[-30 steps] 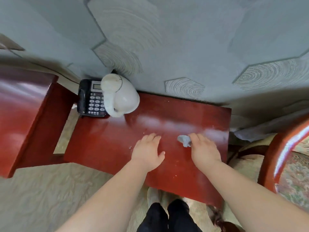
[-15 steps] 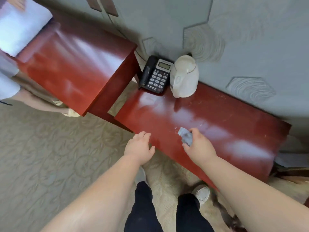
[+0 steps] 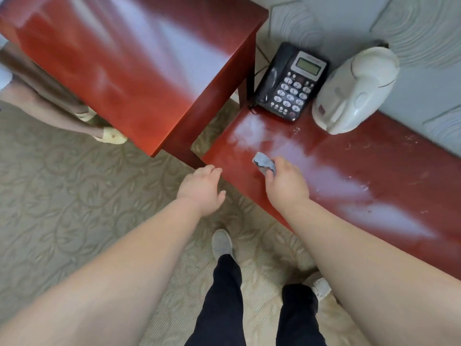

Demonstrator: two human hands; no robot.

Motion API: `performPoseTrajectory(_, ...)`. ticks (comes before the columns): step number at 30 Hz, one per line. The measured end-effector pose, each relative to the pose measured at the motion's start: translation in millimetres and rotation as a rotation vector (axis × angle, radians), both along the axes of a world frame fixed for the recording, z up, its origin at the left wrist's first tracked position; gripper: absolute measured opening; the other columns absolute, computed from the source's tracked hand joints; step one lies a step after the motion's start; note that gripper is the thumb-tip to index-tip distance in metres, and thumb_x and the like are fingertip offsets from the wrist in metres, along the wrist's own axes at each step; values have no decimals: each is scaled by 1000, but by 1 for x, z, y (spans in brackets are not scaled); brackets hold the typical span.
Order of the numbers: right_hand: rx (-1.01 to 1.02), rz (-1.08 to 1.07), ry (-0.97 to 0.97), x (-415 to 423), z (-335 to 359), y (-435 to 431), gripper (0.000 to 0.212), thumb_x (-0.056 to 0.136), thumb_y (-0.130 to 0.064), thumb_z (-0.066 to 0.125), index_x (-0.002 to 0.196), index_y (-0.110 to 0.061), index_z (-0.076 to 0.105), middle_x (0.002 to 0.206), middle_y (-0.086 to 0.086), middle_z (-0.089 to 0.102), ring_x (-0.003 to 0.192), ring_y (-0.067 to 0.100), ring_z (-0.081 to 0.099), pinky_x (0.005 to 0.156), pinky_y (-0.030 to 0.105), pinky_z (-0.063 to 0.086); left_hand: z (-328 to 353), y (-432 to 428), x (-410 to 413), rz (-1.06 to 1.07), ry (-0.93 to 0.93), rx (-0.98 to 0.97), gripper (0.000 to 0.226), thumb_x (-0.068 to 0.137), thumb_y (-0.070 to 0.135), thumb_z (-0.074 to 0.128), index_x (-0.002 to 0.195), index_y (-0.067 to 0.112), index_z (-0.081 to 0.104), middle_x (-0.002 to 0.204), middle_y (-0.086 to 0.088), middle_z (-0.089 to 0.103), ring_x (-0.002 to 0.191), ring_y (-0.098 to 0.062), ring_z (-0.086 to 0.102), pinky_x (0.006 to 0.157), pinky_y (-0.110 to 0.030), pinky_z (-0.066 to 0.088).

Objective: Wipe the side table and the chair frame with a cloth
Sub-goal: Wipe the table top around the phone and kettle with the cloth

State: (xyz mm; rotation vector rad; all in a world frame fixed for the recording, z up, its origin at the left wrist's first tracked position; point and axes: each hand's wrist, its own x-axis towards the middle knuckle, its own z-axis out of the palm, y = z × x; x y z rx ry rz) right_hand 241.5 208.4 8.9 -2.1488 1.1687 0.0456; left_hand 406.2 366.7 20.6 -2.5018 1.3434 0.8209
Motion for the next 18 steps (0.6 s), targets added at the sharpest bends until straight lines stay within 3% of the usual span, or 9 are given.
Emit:
performPoseTrajectory(4, -148, 34, -63, 67, -22, -6, 29, 96, -25, 58, 124, -17, 59, 118, 9, 65, 112, 36, 52, 94, 46, 43, -28, -16, 37, 54, -22, -75, 65, 98, 43, 57, 153, 12, 41, 158, -10, 42, 143, -32, 43, 112, -50, 43)
performPoseTrajectory(8, -263, 289, -41, 107, -52, -3, 28, 90, -24, 60, 117, -16, 63, 126, 5, 62, 116, 33, 49, 94, 47, 42, -55, -28, 63, 54, -12, -143, 62, 99, 38, 58, 152, 12, 42, 161, -9, 41, 145, -31, 41, 113, -48, 43)
performPoseTrajectory(12, -247, 500, 82, 96, -92, 13, 55, 91, -56, 50, 111, -7, 66, 147, 12, 50, 133, 38, 43, 106, 54, 40, -96, -15, 78, 23, 36, -151, 63, 105, 29, 48, 163, 14, 28, 172, -6, 25, 157, -26, 28, 123, -44, 33)
performPoseTrajectory(15, -307, 417, 61, 99, -101, 18, 49, 98, -49, 45, 99, -9, 73, 134, 5, 59, 120, 36, 49, 99, 52, 42, -120, -5, 83, 47, 74, -217, 62, 108, 20, 39, 166, 21, 19, 174, -3, 21, 158, -25, 27, 125, -45, 30)
performPoseTrajectory(18, -418, 438, -18, 103, -110, 21, 31, 95, -38, 59, 103, -10, 70, 121, 6, 62, 108, 37, 56, 89, 50, 42, -126, -14, 86, 166, 105, -225, 61, 110, 26, 33, 166, 35, 10, 167, -3, 37, 141, -32, 51, 111, -49, 45)
